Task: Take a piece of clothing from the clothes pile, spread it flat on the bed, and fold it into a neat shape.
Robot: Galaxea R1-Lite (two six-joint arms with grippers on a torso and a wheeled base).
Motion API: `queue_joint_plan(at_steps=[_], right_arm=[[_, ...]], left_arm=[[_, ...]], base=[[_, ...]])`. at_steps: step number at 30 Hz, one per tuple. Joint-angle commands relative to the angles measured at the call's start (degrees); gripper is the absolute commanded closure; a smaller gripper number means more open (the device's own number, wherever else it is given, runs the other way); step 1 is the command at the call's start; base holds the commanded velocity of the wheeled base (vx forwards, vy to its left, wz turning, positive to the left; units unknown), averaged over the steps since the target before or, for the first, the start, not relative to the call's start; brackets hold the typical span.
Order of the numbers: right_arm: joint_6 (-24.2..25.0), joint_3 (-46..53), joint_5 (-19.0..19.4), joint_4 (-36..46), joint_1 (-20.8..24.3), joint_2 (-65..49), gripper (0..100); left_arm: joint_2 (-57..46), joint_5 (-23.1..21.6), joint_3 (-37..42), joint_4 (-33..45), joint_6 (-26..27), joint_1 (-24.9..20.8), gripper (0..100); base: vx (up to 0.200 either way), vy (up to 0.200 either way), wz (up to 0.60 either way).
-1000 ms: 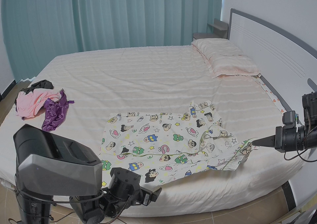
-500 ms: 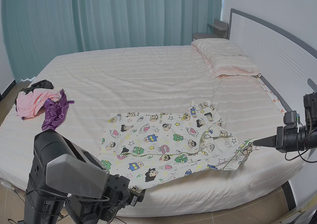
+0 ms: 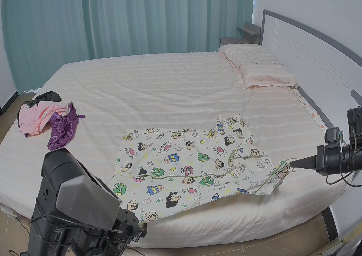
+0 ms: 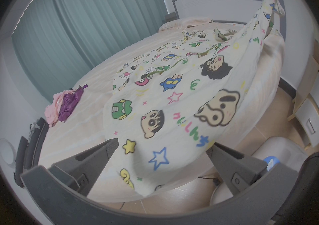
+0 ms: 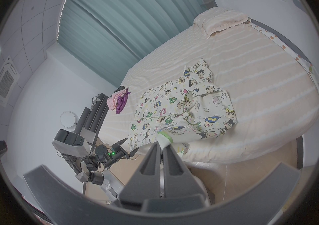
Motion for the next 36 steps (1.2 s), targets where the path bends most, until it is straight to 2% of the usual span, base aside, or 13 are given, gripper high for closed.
queue_joint_plan(at_steps=[1, 8, 13, 19, 20, 36], right_arm=[[0.02, 0.06, 0.03, 0.03, 0.01, -0.26, 100], [0.02, 0.50, -0.06, 0.11, 0.01, -0.70, 100], [0.02, 0.59, -0.06, 0.11, 0.01, -0.70, 100], [0.02, 0.76, -0.06, 0.11, 0.01, -0.79, 100], [0.02, 0.94, -0.06, 0.11, 0.01, -0.79, 100], [0.02, 2.34, -0.24, 0.11, -0.08, -1.58, 100]], left_arm=[[0.39, 0.77, 2.58, -0.96, 0.97, -0.16, 0], [0.21, 2.88, 3.72, -0.96, 2.02, 0.11, 0], [0.30, 7.19, 3.90, -0.96, 3.25, 0.11, 0], [0.48, 7.19, 4.08, -0.96, 4.04, -0.42, 0], [0.48, 7.19, 3.90, -0.96, 4.04, -0.51, 100], [-2.25, 6.40, 6.27, -0.96, 3.87, 0.11, 100]], base=[[0.000, 0.000, 0.00], [0.000, 0.000, 0.00], [0.000, 0.000, 0.00], [0.000, 0.000, 0.00], [0.000, 0.000, 0.00], [0.000, 0.000, 0.00]])
